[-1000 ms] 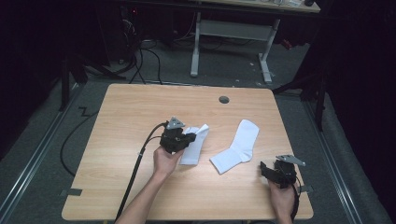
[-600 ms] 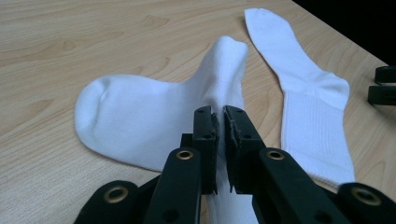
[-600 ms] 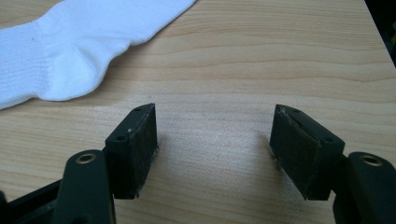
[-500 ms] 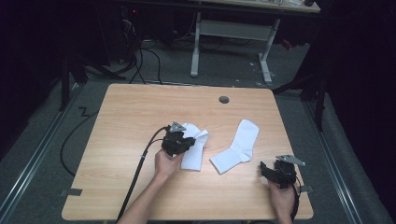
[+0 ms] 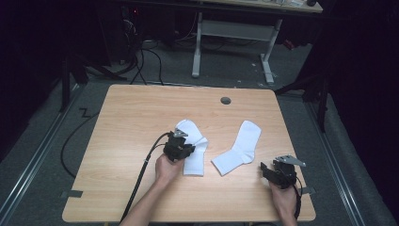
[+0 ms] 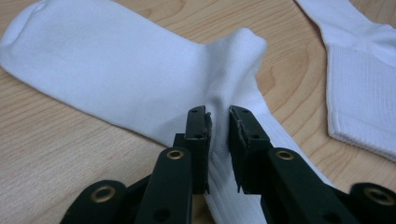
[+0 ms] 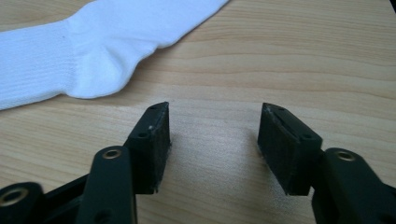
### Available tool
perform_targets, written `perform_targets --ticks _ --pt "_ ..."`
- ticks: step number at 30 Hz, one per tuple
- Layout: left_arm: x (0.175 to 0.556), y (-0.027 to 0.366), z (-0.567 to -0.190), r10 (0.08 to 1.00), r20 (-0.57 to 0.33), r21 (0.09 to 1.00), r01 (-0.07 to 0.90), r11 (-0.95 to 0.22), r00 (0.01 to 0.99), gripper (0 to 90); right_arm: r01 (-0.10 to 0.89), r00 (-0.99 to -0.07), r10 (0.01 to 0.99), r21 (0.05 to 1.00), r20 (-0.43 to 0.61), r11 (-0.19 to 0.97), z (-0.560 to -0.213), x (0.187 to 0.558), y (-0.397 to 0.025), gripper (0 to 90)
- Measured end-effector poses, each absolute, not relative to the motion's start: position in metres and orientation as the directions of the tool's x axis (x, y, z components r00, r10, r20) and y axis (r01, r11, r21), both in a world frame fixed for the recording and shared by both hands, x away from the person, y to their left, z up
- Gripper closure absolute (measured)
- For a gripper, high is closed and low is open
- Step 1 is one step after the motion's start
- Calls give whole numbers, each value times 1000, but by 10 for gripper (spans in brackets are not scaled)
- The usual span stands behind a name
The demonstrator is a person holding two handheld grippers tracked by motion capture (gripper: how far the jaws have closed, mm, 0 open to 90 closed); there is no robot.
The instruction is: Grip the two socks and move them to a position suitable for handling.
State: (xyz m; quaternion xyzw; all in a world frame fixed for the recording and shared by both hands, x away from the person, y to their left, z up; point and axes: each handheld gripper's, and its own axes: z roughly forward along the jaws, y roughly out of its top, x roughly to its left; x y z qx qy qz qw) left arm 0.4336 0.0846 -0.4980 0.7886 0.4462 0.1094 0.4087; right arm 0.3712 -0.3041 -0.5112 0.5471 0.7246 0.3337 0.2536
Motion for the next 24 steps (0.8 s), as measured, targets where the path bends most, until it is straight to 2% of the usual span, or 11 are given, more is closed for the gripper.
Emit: perform_targets --ticks 2,4,5,6,8,13,16,24 --pt "433 86 -498 793 -185 742 612 -275 581 745 617 -293 956 763 -3 191 -511 371 -304 521" --pt "433 87 -498 793 -186 744 611 -272 579 726 612 -302 953 765 -8 200 -511 371 -303 540" --pt "432 87 -498 792 -183 747 606 -273 582 719 604 -327 945 764 -24 228 -509 368 -298 625" --pt "432 88 -498 792 -182 751 602 -271 583 719 604 -327 945 764 -24 228 -509 368 -298 625" --pt "431 91 -496 790 -180 757 595 -270 587 695 559 -385 923 790 -21 251 -503 363 -285 664" --pt "430 94 -491 796 -177 771 584 -254 579 656 502 -464 885 815 -30 291 -493 359 -263 690" --pt "432 97 -489 808 -167 773 584 -248 564 625 453 -551 834 825 -37 336 -486 356 -236 699" --pt "438 100 -493 836 -139 750 607 -261 531 592 423 -679 734 815 -3 395 -488 357 -184 688"
